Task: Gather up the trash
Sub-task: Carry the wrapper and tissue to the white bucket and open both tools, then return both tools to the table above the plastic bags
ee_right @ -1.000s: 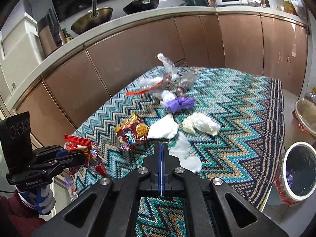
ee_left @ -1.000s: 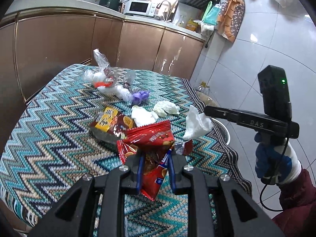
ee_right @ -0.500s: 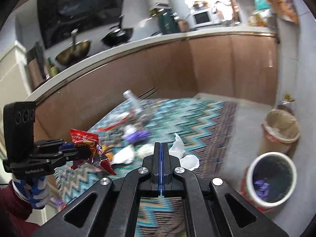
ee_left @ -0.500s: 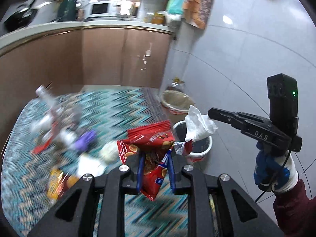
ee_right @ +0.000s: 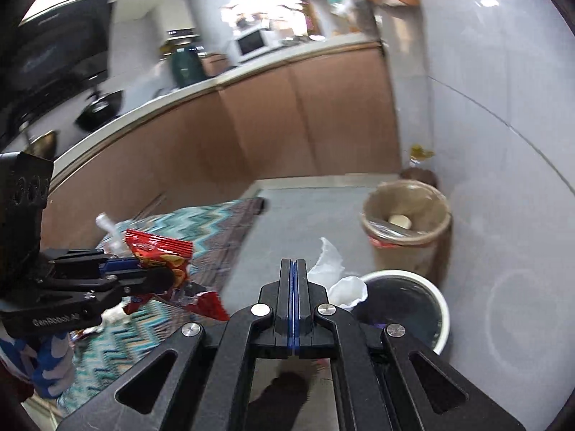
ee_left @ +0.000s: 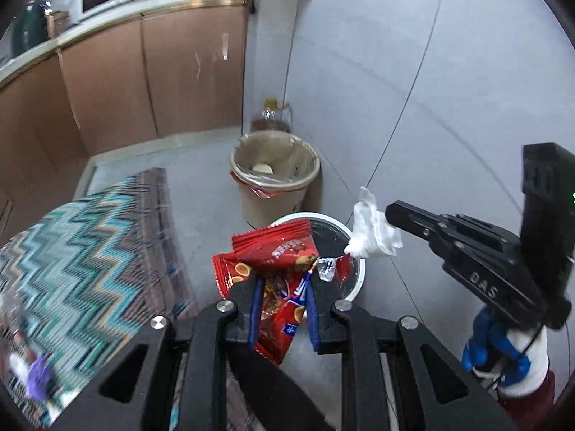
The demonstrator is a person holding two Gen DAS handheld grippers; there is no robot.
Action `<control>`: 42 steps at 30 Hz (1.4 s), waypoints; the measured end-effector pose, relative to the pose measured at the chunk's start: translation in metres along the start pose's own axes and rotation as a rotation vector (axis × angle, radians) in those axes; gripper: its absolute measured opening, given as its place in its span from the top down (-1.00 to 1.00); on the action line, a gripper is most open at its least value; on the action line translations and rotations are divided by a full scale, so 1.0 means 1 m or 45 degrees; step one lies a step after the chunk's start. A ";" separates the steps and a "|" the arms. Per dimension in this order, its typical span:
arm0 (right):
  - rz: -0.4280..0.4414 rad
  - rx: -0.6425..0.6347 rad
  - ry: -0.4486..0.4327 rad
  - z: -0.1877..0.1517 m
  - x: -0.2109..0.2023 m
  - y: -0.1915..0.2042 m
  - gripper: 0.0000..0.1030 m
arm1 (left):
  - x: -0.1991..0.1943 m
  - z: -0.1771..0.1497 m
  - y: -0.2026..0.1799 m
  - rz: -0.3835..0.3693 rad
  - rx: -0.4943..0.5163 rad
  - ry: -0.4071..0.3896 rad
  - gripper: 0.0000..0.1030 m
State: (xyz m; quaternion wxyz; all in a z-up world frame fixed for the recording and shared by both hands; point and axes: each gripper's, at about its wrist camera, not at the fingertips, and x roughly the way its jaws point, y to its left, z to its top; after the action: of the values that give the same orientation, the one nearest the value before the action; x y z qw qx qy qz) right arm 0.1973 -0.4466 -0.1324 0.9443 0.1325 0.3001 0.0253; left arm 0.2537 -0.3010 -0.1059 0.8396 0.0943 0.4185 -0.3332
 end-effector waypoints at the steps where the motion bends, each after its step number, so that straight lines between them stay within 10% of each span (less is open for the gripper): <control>1: -0.014 0.022 0.008 0.000 0.007 -0.012 1.00 | 0.021 0.008 -0.005 -0.002 -0.001 0.036 0.62; 11: -0.135 0.190 0.114 -0.010 0.076 -0.090 0.88 | 0.143 0.025 -0.013 0.005 -0.056 0.228 0.39; 18: -0.164 0.241 0.101 -0.014 0.078 -0.107 0.58 | 0.160 0.025 -0.007 -0.059 -0.123 0.240 0.15; 28: -0.189 0.207 0.034 -0.005 0.043 -0.085 0.33 | 0.119 0.035 -0.003 -0.073 -0.148 0.150 0.11; 42: -0.144 0.090 -0.113 0.012 -0.042 -0.004 -0.13 | -0.041 0.017 0.021 -0.022 -0.201 -0.175 -0.09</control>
State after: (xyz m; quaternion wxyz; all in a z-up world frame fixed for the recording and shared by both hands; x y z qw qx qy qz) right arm 0.1697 -0.4586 -0.1005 0.9513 0.1496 0.2657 -0.0447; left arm 0.2602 -0.2728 -0.0659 0.8682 0.0010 0.3858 -0.3120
